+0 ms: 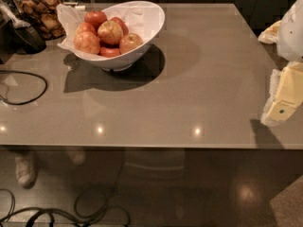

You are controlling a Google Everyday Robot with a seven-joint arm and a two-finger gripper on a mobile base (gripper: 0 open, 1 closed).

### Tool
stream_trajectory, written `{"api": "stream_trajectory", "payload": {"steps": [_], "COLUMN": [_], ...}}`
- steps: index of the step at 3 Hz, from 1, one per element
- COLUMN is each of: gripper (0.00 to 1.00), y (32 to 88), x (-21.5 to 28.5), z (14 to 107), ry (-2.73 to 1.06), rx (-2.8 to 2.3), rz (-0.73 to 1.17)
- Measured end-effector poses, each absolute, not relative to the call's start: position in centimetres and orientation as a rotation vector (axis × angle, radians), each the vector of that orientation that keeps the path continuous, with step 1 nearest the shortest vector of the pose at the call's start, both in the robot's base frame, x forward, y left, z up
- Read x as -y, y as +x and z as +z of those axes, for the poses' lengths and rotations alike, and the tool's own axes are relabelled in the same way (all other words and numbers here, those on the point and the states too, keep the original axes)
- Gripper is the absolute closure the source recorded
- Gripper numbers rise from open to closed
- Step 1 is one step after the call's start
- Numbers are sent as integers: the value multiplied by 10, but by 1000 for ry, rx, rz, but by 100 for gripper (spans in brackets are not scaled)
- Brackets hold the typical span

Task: Pick apple from white bowl

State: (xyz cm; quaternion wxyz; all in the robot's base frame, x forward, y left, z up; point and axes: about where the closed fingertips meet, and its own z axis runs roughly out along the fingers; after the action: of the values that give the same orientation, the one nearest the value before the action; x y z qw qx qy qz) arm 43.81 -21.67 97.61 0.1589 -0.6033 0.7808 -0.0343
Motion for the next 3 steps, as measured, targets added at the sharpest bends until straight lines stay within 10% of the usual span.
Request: {"api": "stream_trajectory", "payload": {"steps": [3], "gripper": [0], "y": [490], "x": [173], "z": [1028], "ry": [-1749], "rx": [-2217], "rz": [-205]}}
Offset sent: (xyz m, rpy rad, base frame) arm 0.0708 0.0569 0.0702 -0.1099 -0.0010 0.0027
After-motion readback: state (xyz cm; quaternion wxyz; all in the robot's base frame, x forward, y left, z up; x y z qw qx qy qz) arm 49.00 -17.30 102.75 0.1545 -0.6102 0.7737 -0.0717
